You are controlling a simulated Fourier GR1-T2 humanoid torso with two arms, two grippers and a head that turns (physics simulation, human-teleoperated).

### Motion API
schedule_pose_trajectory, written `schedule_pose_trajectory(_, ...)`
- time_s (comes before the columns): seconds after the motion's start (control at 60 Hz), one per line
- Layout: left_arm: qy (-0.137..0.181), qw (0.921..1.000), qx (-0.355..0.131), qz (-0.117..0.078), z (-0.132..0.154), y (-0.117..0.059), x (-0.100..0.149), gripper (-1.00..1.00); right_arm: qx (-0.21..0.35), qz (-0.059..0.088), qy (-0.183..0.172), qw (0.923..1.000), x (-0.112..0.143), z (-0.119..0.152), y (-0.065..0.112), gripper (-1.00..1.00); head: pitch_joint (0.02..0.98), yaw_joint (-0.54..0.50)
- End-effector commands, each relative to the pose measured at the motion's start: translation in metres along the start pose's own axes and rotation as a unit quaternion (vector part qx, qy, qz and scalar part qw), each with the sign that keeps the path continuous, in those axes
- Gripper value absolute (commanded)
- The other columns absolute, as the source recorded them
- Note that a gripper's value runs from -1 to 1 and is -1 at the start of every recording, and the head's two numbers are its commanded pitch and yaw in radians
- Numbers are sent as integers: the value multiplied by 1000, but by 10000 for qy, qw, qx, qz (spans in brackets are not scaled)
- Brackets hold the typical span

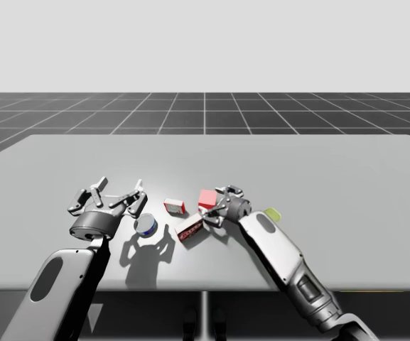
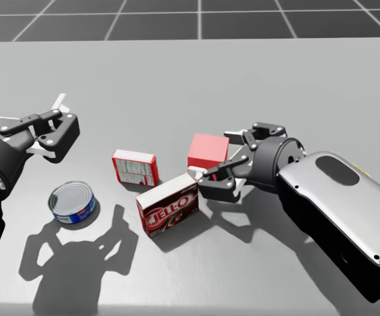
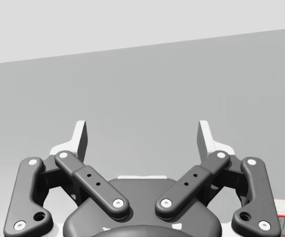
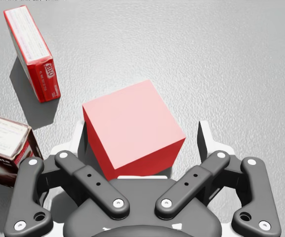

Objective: Find the red cube and pick it up.

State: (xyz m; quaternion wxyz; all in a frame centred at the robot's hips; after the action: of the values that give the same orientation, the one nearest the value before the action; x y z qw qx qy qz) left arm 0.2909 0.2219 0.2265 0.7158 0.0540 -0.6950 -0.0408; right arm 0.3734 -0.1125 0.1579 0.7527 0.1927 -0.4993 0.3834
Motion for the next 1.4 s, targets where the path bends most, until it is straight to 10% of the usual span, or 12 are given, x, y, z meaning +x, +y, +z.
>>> schedule_pose_trajectory(0.017, 1, 10000, -5, -1, 0, 0, 0, -1000, 96, -8, 44, 9999, -2, -9, 6, -1000, 789, 33)
schedule_pose_trajectory(0.2, 1, 10000, -8, -4, 0, -1, 0, -1000, 190, 132, 22, 9997, -3, -5, 9, -908, 783, 35)
schedule_pose_trajectory(0.283, 0, 10000, -7, -7, 0, -1, 0, -1000, 150, 102, 95, 9998, -7, -1, 9, 974, 776, 35)
schedule_pose_trajectory(1.083, 16, 10000, -34, -27, 1, -4, -1, -1000, 140, 111, 365, 9992, -23, 10, 1, 1000, 428, 16)
schedule_pose_trajectory(1.4, 17, 10000, -38, -23, 1, -4, -1, -1000, -163, 13, -141, 9998, 5, 24, -6, 1000, 422, 10)
